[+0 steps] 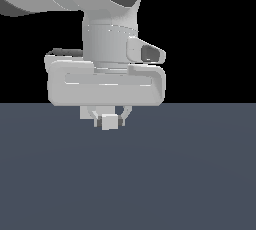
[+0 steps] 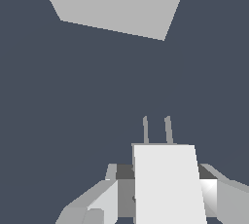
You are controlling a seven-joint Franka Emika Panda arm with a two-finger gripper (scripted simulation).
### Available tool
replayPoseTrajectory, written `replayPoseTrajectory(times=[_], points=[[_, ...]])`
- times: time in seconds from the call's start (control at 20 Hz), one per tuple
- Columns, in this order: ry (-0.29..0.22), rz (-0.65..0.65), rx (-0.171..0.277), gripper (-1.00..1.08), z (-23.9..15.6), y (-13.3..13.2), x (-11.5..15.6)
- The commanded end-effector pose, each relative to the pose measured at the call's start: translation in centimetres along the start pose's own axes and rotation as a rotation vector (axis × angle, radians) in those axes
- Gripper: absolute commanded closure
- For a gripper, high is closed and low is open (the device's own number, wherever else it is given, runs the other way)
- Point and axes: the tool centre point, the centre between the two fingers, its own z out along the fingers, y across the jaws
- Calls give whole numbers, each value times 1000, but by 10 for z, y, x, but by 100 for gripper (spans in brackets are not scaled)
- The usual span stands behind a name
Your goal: Plug the charger into the wall socket.
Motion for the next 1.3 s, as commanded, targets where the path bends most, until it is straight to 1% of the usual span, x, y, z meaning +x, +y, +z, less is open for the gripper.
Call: replayPoseTrajectory(times=[0.0,0.65,0.95,1.25], points=[[1,29,-9,108,-3,-7,7],[-2,167,-56,108,-16,-38,43],[-4,210,-71,108,-19,-46,56],[-6,231,-78,108,-20,-50,61]])
